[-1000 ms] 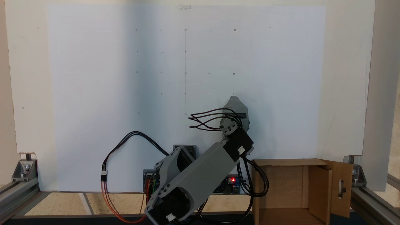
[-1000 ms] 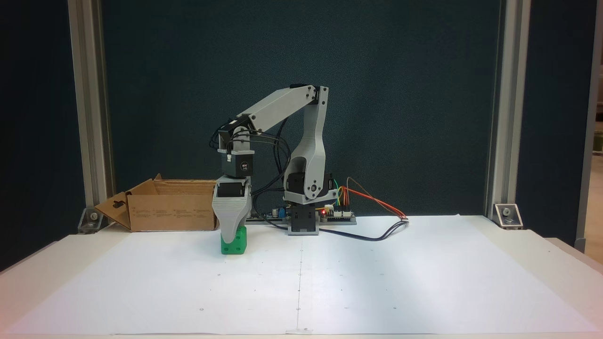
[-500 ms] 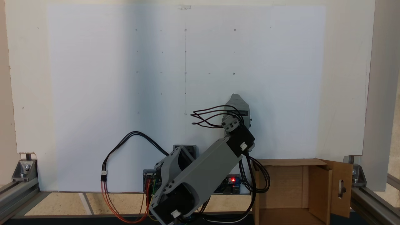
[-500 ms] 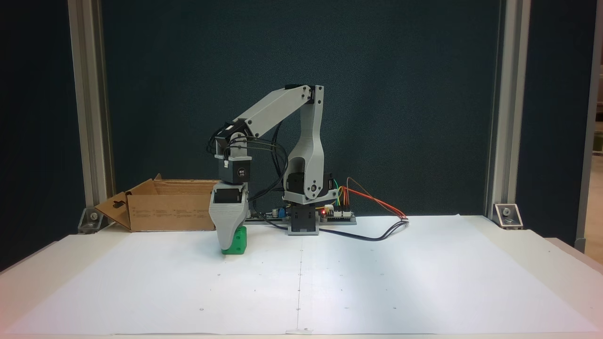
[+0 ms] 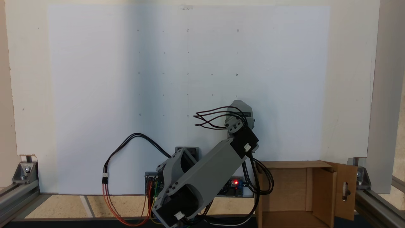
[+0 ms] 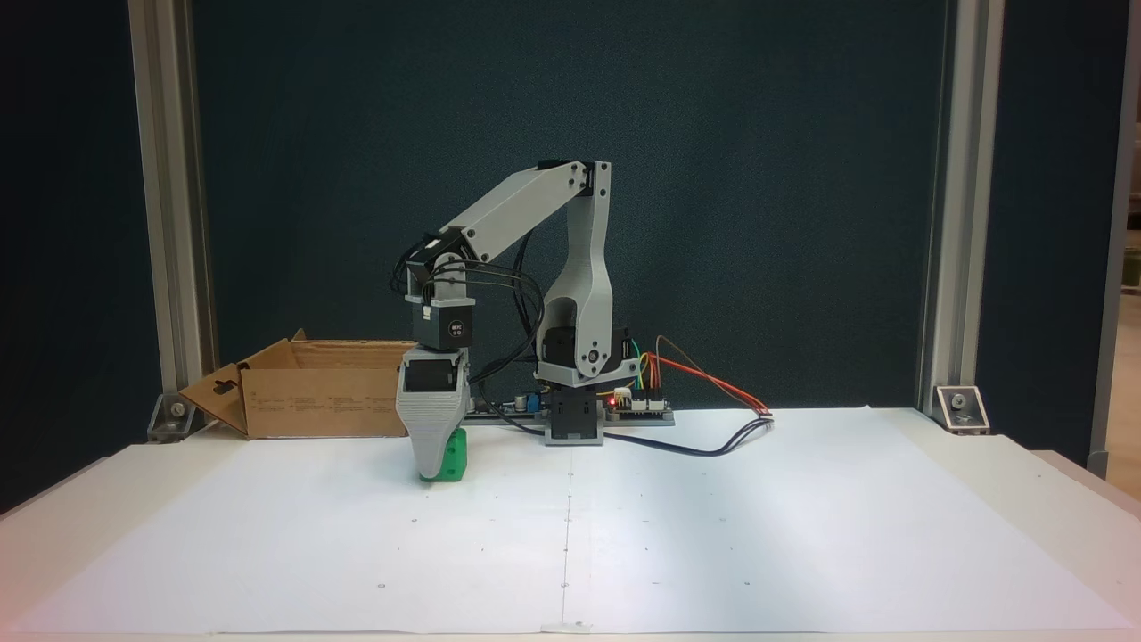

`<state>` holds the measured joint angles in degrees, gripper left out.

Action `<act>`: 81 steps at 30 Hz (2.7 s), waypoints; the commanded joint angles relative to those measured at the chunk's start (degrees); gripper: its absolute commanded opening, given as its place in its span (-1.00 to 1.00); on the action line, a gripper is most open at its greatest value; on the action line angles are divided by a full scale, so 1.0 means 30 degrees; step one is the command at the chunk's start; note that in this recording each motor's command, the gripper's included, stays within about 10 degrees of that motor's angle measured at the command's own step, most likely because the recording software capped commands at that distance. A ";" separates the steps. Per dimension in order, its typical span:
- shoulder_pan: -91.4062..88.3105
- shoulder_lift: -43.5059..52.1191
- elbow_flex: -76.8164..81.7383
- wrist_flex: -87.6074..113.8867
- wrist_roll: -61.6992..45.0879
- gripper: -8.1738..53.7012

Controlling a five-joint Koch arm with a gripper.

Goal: Grasp a green dice and put it in the bin.

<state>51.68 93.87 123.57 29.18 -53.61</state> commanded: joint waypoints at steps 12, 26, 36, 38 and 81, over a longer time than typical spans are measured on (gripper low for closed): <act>-0.1055 0.1318 -0.1143 0.0410 0.0352 -0.36; -0.3398 0.2139 -1.8128 1.5843 1.0189 -0.36; 0.4336 0.2109 -2.0186 1.6348 1.2246 -0.36; 0.6094 0.2080 -2.0215 1.5381 1.2451 -0.36; 1.0576 -0.2578 -2.0127 0.4482 1.9307 0.69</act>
<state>88.24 82.00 66.36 43.95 -0.70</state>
